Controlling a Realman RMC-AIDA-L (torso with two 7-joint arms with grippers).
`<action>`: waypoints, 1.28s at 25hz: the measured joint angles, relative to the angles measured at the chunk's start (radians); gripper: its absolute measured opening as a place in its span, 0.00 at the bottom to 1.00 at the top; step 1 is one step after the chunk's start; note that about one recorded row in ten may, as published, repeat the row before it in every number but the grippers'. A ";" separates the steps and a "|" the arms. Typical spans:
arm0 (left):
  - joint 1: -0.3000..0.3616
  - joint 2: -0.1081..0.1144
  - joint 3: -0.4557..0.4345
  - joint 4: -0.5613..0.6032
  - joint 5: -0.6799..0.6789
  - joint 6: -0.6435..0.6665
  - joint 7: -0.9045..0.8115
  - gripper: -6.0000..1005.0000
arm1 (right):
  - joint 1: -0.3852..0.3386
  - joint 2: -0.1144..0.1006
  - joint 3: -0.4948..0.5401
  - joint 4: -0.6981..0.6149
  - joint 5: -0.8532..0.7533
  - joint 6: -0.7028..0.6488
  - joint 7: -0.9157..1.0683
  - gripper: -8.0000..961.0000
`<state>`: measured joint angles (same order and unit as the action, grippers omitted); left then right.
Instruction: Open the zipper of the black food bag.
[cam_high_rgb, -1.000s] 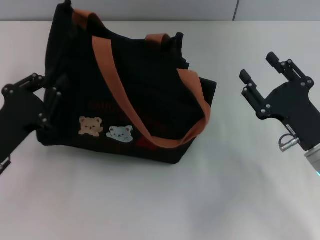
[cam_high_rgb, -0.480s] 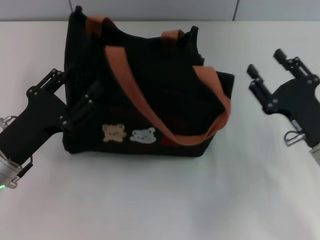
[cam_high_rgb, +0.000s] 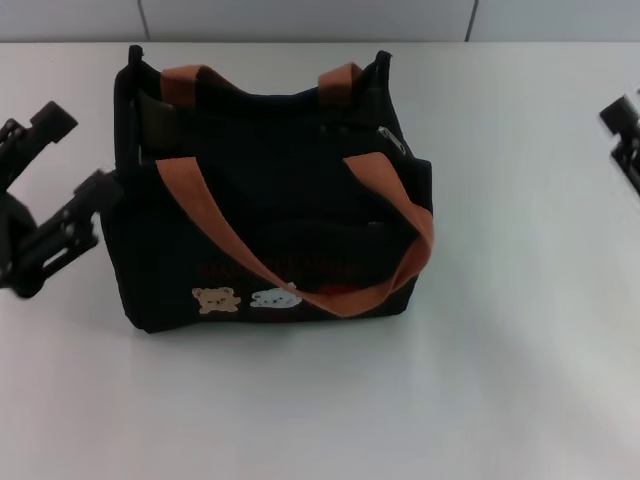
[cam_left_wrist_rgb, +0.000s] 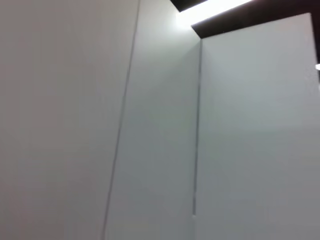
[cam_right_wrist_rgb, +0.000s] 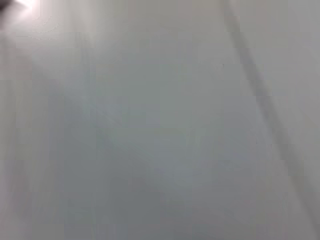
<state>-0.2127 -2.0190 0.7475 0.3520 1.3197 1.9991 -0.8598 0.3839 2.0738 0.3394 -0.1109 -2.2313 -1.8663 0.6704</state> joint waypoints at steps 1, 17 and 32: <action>0.000 0.000 0.000 0.000 0.000 0.000 0.000 0.82 | 0.000 0.000 0.000 0.000 0.000 0.000 0.000 0.63; -0.015 0.067 0.291 0.257 0.260 -0.011 -0.097 0.82 | 0.101 -0.011 -0.785 -0.248 -0.043 -0.199 0.140 0.86; -0.027 0.047 0.266 0.257 0.286 -0.030 -0.099 0.82 | 0.113 0.000 -0.793 -0.251 -0.038 -0.175 0.149 0.86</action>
<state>-0.2393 -1.9722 1.0133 0.6094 1.6058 1.9690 -0.9587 0.4968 2.0735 -0.4541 -0.3618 -2.2694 -2.0409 0.8197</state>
